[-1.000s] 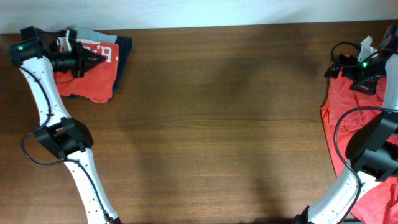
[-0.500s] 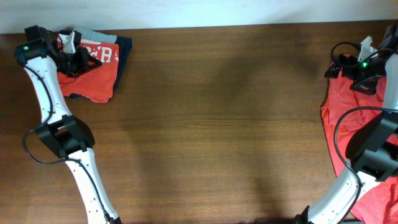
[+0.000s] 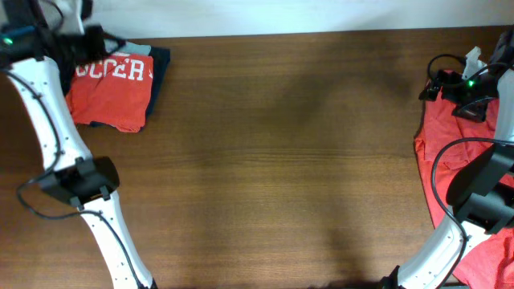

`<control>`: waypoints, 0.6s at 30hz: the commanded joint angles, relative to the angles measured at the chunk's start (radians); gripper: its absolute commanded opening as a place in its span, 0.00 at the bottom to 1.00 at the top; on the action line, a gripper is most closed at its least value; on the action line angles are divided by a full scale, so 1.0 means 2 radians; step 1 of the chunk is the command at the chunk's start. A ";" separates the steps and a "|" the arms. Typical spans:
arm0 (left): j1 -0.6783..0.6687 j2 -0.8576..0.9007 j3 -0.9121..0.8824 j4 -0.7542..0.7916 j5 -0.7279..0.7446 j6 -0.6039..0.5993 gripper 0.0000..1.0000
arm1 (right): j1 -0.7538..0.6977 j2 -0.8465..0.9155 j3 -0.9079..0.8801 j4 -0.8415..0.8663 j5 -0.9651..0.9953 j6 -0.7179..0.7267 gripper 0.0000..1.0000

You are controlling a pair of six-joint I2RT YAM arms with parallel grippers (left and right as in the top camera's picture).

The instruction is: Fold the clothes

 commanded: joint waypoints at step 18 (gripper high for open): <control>-0.051 -0.146 0.011 -0.013 -0.159 -0.040 0.99 | 0.000 -0.005 0.004 0.000 0.005 -0.003 0.99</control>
